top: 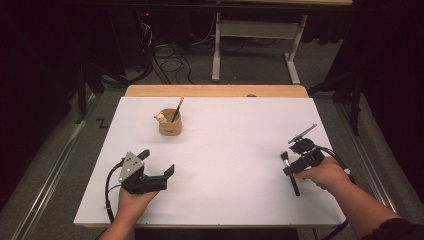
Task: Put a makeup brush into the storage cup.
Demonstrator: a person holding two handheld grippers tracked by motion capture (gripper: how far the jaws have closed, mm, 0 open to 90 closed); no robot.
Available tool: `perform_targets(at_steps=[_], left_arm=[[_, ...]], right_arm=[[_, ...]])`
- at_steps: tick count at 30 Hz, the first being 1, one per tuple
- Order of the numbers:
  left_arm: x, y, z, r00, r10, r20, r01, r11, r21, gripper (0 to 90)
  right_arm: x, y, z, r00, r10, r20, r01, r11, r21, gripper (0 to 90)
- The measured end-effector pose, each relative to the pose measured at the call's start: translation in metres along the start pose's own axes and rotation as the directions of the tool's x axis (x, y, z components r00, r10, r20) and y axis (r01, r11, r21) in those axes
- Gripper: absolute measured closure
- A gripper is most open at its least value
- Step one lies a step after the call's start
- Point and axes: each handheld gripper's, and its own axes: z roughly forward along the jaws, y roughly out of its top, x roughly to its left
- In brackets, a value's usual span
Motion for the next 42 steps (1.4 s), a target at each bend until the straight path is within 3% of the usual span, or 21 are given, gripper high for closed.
perform_targets(at_steps=[7, 13, 16, 25, 31, 42], left_arm=[[-0.002, 0.001, 0.0, 1.0, 0.005, 0.002, -0.005, 0.9999, -0.01, 0.6], [-0.004, 0.002, -0.002, 0.9999, 0.015, 0.006, -0.014, 0.9998, -0.015, 0.6], [-0.001, 0.006, -0.003, 1.0, 0.004, -0.005, -0.004, 0.9992, -0.04, 0.6], [-0.001, 0.004, -0.002, 1.0, 0.002, -0.002, -0.002, 0.9996, -0.028, 0.6], [0.0, 0.004, -0.002, 1.0, 0.002, -0.005, -0.002, 0.9997, -0.024, 0.6], [-0.002, 0.003, -0.001, 1.0, 0.004, 0.0, -0.004, 0.9998, -0.018, 0.6]], right_arm=[[0.001, 0.003, 0.004, 0.9999, 0.009, -0.013, -0.009, 1.0, 0.022, 59.2], [-0.008, 0.008, 0.005, 0.9986, 0.04, -0.035, -0.039, 0.999, 0.027, 60.1], [-0.008, 0.009, 0.007, 0.9982, 0.027, -0.053, -0.025, 0.999, 0.044, 63.0], [-0.008, 0.014, 0.006, 0.9991, 0.038, -0.016, -0.037, 0.998, 0.048, 64.6], [-0.007, 0.016, 0.008, 0.9986, 0.043, -0.032, -0.041, 0.997, 0.064, 64.5], [-0.004, 0.002, 0.005, 0.9969, 0.071, -0.034, -0.068, 0.994, 0.082, 61.1]])
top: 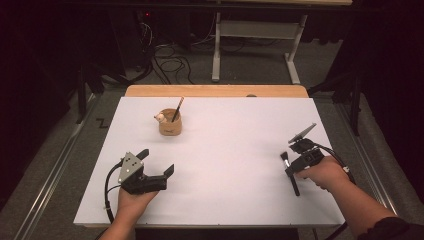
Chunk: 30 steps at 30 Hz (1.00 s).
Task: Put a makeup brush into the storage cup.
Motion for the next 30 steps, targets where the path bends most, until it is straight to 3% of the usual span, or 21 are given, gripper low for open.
perform_targets(at_steps=[7, 13, 18, 30], left_arm=[[0.001, 0.0, 0.0, 1.0, 0.003, -0.002, -0.003, 1.0, 0.003, 0.6], [0.0, 0.0, 0.0, 1.0, 0.004, 0.0, -0.004, 1.0, 0.005, 0.6], [0.0, 0.0, 0.0, 1.0, 0.006, 0.0, -0.006, 1.0, 0.005, 0.6], [-0.001, -0.001, 0.0, 1.0, 0.002, -0.001, -0.002, 1.0, 0.008, 0.6]], right_arm=[[0.003, -0.004, 0.004, 0.9995, 0.031, 0.01, -0.031, 0.999, 0.031, 64.4], [0.006, -0.003, 0.004, 0.9998, 0.014, 0.017, -0.015, 0.999, 0.048, 71.9], [0.008, 0.0, 0.006, 0.9986, 0.02, 0.049, -0.023, 0.997, 0.067, 78.7], [0.012, 0.002, -0.006, 0.9984, -0.001, 0.057, -0.001, 0.999, 0.035, 80.8]])
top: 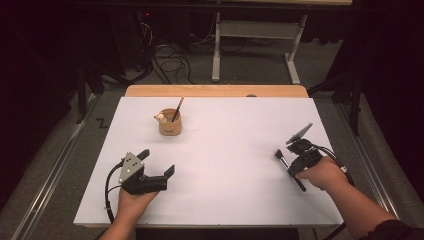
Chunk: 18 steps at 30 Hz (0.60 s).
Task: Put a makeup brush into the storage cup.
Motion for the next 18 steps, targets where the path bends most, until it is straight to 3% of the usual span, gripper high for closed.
perform_targets(at_steps=[8, 18], left_arm=[[0.0, 0.0, 0.0, 1.0, -0.004, 0.001, 0.004, 1.0, -0.002, 0.6], [0.001, 0.0, 0.0, 1.0, 0.001, 0.0, -0.001, 1.0, 0.0, 0.6]], right_arm=[[0.002, -0.002, -0.013, 0.9999, -0.015, 0.006, 0.015, 1.0, -0.026, 80.8], [0.002, -0.006, -0.017, 0.9995, -0.031, -0.002, 0.031, 0.997, -0.069, 80.9]])
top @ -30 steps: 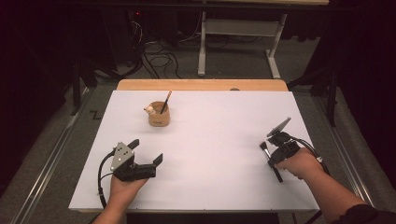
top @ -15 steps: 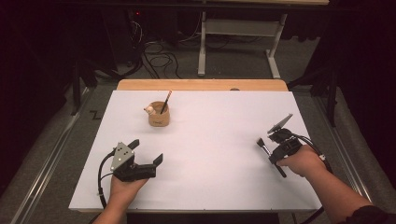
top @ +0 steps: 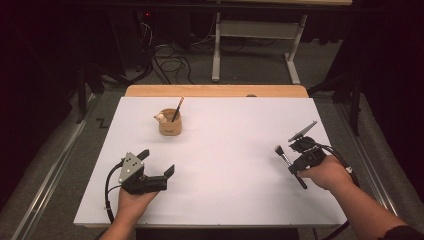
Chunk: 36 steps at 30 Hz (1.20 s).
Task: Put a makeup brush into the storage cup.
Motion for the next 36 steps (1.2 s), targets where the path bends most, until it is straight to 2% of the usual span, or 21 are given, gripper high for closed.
perform_targets(at_steps=[4, 9, 10, 12, 17, 18, 19, 23, 27, 28, 29, 30, 31, 33, 36], left_arm=[[0.0, 0.0, 0.0, 1.0, -0.006, -0.002, 0.006, 1.0, 0.001, 0.6], [0.0, -0.001, 0.0, 1.0, -0.004, -0.003, 0.004, 1.0, 0.005, 0.6], [0.0, -0.001, 0.0, 1.0, -0.004, -0.003, 0.004, 1.0, 0.005, 0.6], [0.0, -0.002, 0.001, 1.0, -0.004, -0.004, 0.004, 1.0, 0.006, 0.6], [0.001, -0.002, 0.001, 0.9999, -0.003, -0.01, 0.003, 0.9999, 0.01, 0.6], [0.001, -0.002, 0.001, 0.9999, -0.003, -0.01, 0.003, 0.9999, 0.01, 0.6], [0.002, -0.003, 0.001, 0.9999, -0.002, -0.012, 0.002, 0.9999, 0.012, 0.6], [0.002, -0.003, 0.002, 0.9999, -0.004, -0.015, 0.004, 0.9999, 0.014, 0.6], [0.003, -0.004, 0.002, 0.9998, 0.0, -0.021, 0.0, 0.9999, 0.016, 0.6], [0.003, -0.004, 0.002, 0.9998, 0.0, -0.021, 0.0, 0.9999, 0.016, 0.6], [0.004, -0.004, 0.002, 0.9997, -0.001, -0.023, 0.001, 0.9999, 0.016, 0.6], [0.004, -0.004, 0.002, 0.9997, -0.001, -0.023, 0.001, 0.9999, 0.016, 0.6], [0.004, -0.004, 0.002, 0.9997, 0.0, -0.026, 0.0, 0.9999, 0.016, 0.6], [0.004, -0.004, 0.002, 0.9996, 0.002, -0.027, -0.002, 0.9998, 0.019, 0.6], [0.005, -0.005, 0.003, 0.9995, 0.006, -0.03, -0.005, 0.9997, 0.022, 0.6]], right_arm=[[0.0, -0.004, -0.002, 1.0, 0.006, -0.007, -0.006, 0.999, -0.05, 80.9], [0.001, -0.009, -0.005, 0.9996, -0.009, -0.028, 0.006, 0.993, -0.122, 80.9], [0.001, -0.009, -0.005, 0.9996, -0.009, -0.028, 0.006, 0.993, -0.122, 80.9], [0.001, -0.013, -0.007, 0.9992, -0.005, -0.04, -0.002, 0.985, -0.171, 80.9], [0.001, -0.019, -0.006, 0.9981, -0.011, -0.061, -0.005, 0.97, -0.245, 80.9], [0.001, -0.019, -0.006, 0.9981, -0.011, -0.061, -0.005, 0.97, -0.245, 80.9], [0.001, -0.022, -0.005, 0.9972, -0.011, -0.074, -0.011, 0.959, -0.283, 80.9], [0.001, -0.027, -0.002, 0.9959, -0.022, -0.087, -0.009, 0.941, -0.339, 80.9], [-0.001, -0.032, 0.003, 0.9928, -0.015, -0.119, -0.034, 0.914, -0.405, 80.9], [-0.002, -0.033, 0.004, 0.9933, -0.018, -0.114, -0.032, 0.908, -0.417, 80.9], [-0.002, -0.034, 0.005, 0.9932, -0.019, -0.114, -0.033, 0.898, -0.438, 80.9], [-0.002, -0.034, 0.005, 0.9932, -0.019, -0.114, -0.033, 0.898, -0.438, 80.9], [-0.003, -0.037, 0.006, 0.994, -0.022, -0.107, -0.031, 0.883, -0.469, 80.9], [-0.002, -0.039, 0.007, 0.9947, -0.028, -0.099, -0.023, 0.876, -0.483, 80.9], [-0.003, -0.044, 0.009, 0.9933, -0.021, -0.114, -0.043, 0.846, -0.532, 80.9]])
